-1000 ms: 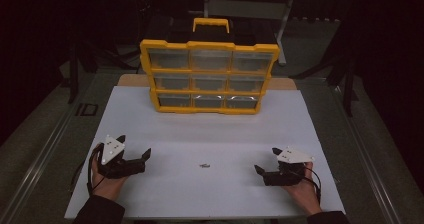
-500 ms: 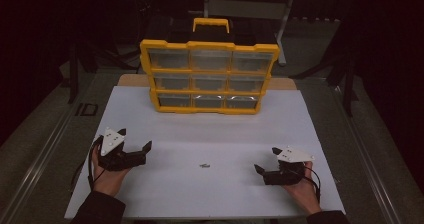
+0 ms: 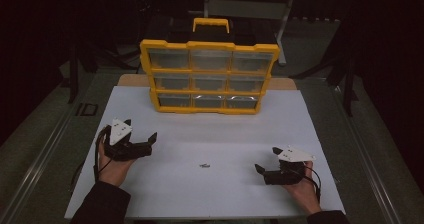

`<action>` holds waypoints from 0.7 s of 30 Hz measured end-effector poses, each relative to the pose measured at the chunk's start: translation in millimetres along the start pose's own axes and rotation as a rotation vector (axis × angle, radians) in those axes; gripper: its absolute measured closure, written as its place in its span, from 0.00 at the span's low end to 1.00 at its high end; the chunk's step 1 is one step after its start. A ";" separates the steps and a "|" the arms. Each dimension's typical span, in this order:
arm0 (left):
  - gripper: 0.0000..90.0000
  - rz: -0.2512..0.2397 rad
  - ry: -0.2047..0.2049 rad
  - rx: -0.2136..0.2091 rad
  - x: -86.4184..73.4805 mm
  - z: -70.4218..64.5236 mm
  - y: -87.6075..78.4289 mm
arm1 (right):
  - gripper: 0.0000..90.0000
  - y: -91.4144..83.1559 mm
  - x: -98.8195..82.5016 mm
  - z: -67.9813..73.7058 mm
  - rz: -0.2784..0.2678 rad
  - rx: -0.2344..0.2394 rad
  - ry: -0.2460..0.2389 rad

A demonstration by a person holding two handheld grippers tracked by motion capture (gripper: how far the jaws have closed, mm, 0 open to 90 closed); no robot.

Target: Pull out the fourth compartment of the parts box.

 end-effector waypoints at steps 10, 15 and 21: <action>0.06 0.000 0.057 -0.014 15.0 -13.0 11.6 | 0.11 0.4 -0.1 0.1 -0.002 0.004 -0.003; 0.07 0.001 0.071 -0.014 21.4 -14.6 17.1 | 0.11 0.3 0.0 0.3 -0.002 0.003 -0.006; 0.08 -0.001 0.087 -0.016 30.9 -17.8 24.6 | 0.11 0.6 -0.4 0.2 -0.001 0.005 -0.003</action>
Point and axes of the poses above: each handheld gripper's, and its own axes: y roughly forward along the jaws, x roughly out of its top, z roughly to its left, the point moved 3 cm from there along y, roughly forward along the jaws, and after that the axes turned 15 degrees about -y, right-handed, at the moved point
